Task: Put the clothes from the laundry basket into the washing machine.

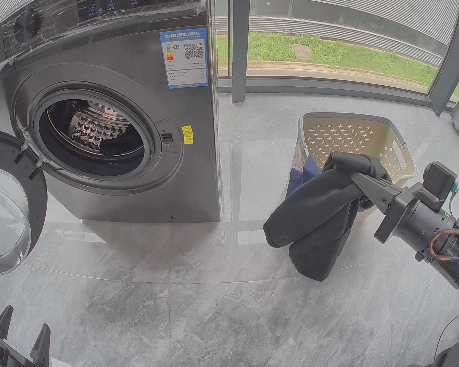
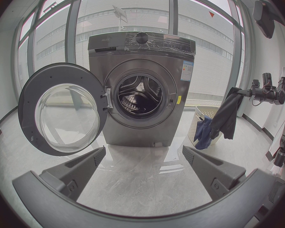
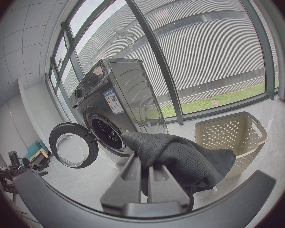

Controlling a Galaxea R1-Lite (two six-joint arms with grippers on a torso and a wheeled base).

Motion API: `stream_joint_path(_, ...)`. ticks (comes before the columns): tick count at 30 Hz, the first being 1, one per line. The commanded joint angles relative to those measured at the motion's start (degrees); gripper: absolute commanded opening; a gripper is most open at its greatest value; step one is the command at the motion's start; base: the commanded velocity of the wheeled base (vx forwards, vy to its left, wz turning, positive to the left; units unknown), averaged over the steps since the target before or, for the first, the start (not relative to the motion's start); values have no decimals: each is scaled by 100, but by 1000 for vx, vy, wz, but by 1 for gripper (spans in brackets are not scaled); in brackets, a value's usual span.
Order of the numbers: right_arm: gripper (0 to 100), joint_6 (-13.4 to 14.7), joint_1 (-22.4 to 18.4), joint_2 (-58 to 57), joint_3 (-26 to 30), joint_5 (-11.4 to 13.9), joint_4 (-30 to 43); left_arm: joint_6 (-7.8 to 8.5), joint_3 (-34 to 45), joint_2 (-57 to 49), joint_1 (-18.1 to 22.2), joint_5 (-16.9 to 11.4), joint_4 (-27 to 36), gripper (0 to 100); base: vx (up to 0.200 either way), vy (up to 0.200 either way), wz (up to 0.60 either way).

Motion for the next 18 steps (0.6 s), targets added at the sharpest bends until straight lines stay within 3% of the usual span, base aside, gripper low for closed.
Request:
stream_joint_path(1,0,2,3,7,-2,-1,0,-1,92,-68,0,4,0,100,0,200,0)
stream_joint_path(18,0,2,-6,7,-2,-1,0,-1,92,-68,0,4,0,100,0,200,0)
